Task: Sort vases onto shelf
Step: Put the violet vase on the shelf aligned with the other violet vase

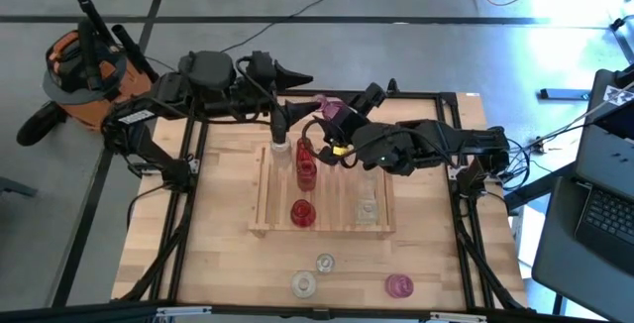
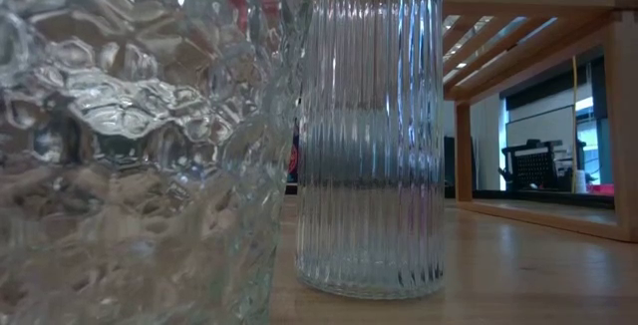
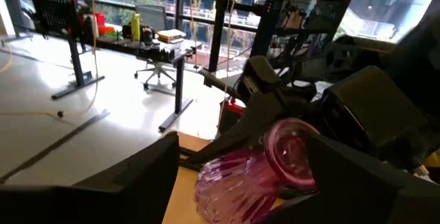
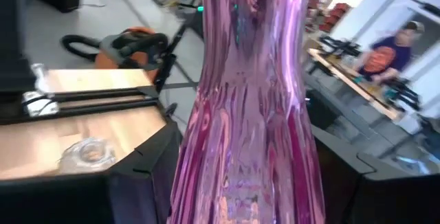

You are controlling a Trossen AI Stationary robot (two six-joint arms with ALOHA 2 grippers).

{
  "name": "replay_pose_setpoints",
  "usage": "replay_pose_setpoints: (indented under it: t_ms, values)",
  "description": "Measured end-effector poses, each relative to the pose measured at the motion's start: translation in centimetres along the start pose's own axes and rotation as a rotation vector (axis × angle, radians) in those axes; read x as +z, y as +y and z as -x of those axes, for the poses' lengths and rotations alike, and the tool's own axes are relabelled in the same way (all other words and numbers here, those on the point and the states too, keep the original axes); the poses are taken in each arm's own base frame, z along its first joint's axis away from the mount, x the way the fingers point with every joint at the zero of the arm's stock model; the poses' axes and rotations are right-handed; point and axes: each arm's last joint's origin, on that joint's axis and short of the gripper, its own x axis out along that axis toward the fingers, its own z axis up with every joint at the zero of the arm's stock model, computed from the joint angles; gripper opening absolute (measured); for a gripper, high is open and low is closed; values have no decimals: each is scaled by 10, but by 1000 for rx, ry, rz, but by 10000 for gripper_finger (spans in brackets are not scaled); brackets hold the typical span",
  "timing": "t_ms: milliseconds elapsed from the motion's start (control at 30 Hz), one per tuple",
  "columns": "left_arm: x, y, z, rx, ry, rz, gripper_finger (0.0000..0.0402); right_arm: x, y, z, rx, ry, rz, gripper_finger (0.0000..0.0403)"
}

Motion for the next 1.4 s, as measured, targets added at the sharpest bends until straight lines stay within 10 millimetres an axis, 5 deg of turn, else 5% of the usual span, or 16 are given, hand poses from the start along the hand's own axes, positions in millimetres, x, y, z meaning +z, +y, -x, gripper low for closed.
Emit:
replay_pose_setpoints:
  t_ms: [567, 733, 967, 1300, 1400]
  values:
    - [-35, 15, -8, 13, 374, 152, 223, -20, 25, -2, 140, 110, 255, 215]
    - [-37, 13, -10, -25, 393, 157, 162, -21, 25, -2, 149, 114, 262, 214]
    - [-35, 10, -11, -113, 389, 122, 25, -22, 25, -2, 148, 127, 284, 213]
    - [-33, 8, -13, -180, 370, 109, 18, -23, 25, -1, 135, 126, 309, 214]
    - [-33, 7, -13, -188, 372, 106, 18, -19, 23, -3, 109, 108, 278, 254]
